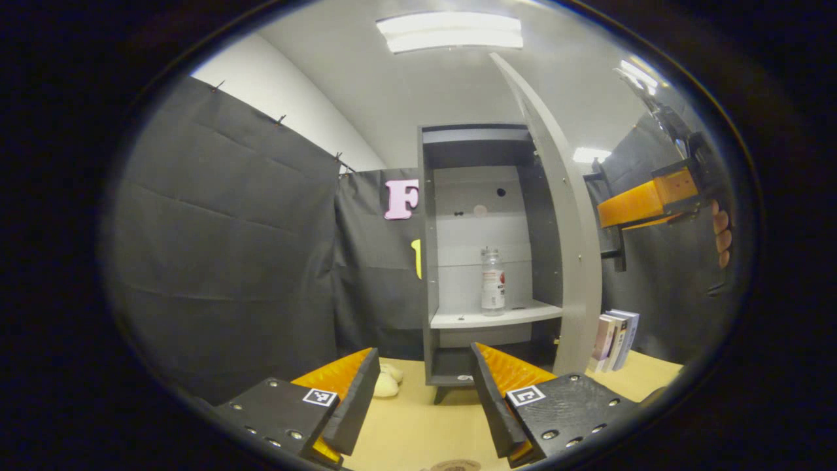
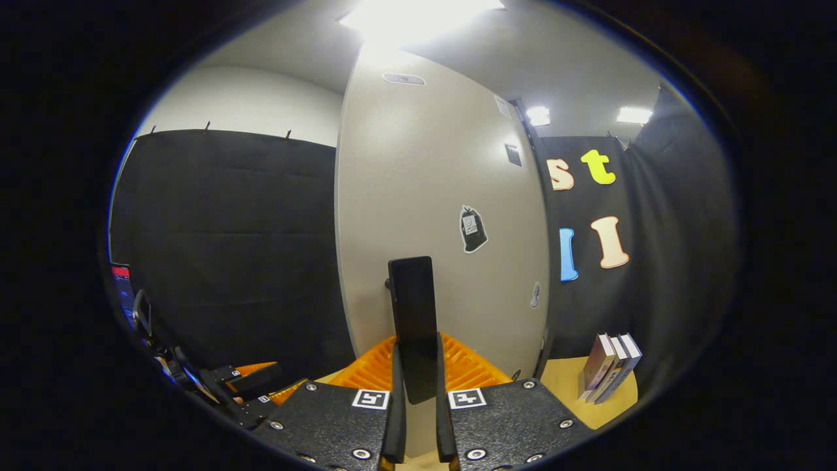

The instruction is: Open the cabinet door with the right hand, grasp the bottle in the cabinet with the left hand and place it on the coaster, then close the cabinet door with the right hand.

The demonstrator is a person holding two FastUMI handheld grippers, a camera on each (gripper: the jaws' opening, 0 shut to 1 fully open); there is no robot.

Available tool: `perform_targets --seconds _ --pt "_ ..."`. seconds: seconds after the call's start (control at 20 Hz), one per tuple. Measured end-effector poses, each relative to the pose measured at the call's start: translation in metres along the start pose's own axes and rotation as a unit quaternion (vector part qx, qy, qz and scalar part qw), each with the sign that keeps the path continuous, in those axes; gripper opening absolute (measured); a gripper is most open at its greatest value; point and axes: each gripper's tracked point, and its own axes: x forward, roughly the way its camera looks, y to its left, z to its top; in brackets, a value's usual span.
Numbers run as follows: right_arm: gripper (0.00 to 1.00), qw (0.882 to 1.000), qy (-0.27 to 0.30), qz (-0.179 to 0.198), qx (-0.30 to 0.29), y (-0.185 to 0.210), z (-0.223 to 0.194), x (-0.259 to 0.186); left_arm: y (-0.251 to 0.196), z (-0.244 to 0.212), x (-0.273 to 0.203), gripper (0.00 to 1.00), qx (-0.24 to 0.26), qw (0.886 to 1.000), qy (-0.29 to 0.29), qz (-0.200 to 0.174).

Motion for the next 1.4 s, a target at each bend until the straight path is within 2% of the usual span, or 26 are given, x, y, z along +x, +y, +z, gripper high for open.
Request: perform_targets --seconds 0.05,0.1,0.15,0.2,0.25,0.45,0.5,0.55,0.6,0.65,0.9,0.95,1.0,1.15,1.3,1.35,1.4 --pt "0.18 1.0 0.0 -0.005 0.002 -0.001 0.001 -0.002 -0.008 0.0 -0.001 0.78 -0.001 1.0 0.0 -0.005" --pt "0.18 1.0 -0.001 -0.01 0.004 -0.003 0.0 -0.004 -0.015 0.0 0.0 0.82 -0.004 1.0 0.0 -0.01" --pt "0.18 1.0 -0.002 -0.015 0.003 -0.005 0.001 -0.005 -0.023 0.0 0.001 0.78 -0.006 1.0 0.0 -0.015" --pt "0.18 1.0 -0.003 -0.019 0.001 -0.007 0.002 -0.007 -0.03 0.002 0.0 0.82 -0.007 1.0 -0.001 -0.019" --pt "0.18 1.0 -0.005 -0.023 -0.002 -0.01 0.002 -0.007 -0.036 0.001 0.001 0.78 -0.008 1.0 -0.001 -0.023" --pt "0.16 0.999 -0.009 -0.034 0.0 -0.016 0.003 -0.009 -0.061 0.004 0.0 0.78 -0.007 0.999 -0.001 -0.037" --pt "0.16 0.999 -0.01 -0.036 0.001 -0.017 0.004 -0.01 -0.066 0.005 -0.002 0.82 -0.006 0.999 -0.001 -0.039" --pt "0.16 0.999 -0.011 -0.039 0.002 -0.018 0.004 -0.01 -0.071 0.004 -0.002 0.78 -0.005 0.999 0.0 -0.04" --pt "0.16 0.999 -0.012 -0.043 0.003 -0.02 0.005 -0.011 -0.075 0.005 -0.004 0.82 -0.004 0.999 0.0 -0.04" --pt "0.16 0.999 -0.014 -0.047 0.002 -0.022 0.006 -0.011 -0.078 0.005 -0.006 0.78 -0.004 0.999 0.001 -0.04" --pt "0.11 0.997 -0.021 -0.08 0.005 -0.034 0.007 -0.013 -0.089 0.003 -0.01 0.78 -0.001 0.999 0.006 -0.033" --pt "0.11 0.996 -0.022 -0.086 0.007 -0.036 0.007 -0.014 -0.091 0.003 -0.012 0.82 0.001 0.999 0.007 -0.031" --pt "0.11 0.996 -0.022 -0.082 0.012 -0.034 0.006 -0.013 -0.092 0.004 -0.012 0.78 0.003 1.0 0.007 -0.029" --pt "0.11 0.998 -0.016 -0.054 0.031 -0.019 0.003 -0.015 -0.097 0.007 -0.01 0.78 0.011 0.999 0.008 -0.03" --pt "0.11 0.998 -0.019 -0.063 0.021 -0.028 0.002 -0.018 -0.1 0.012 -0.002 0.82 0.019 0.999 0.008 -0.039" --pt "0.11 0.997 -0.02 -0.072 0.015 -0.033 0.001 -0.02 -0.102 0.015 0.007 0.74 0.022 0.999 0.009 -0.046" --pt "0.11 0.996 -0.017 -0.085 0.007 -0.039 -0.001 -0.022 -0.103 0.019 0.018 0.74 0.025 0.998 0.008 -0.053"
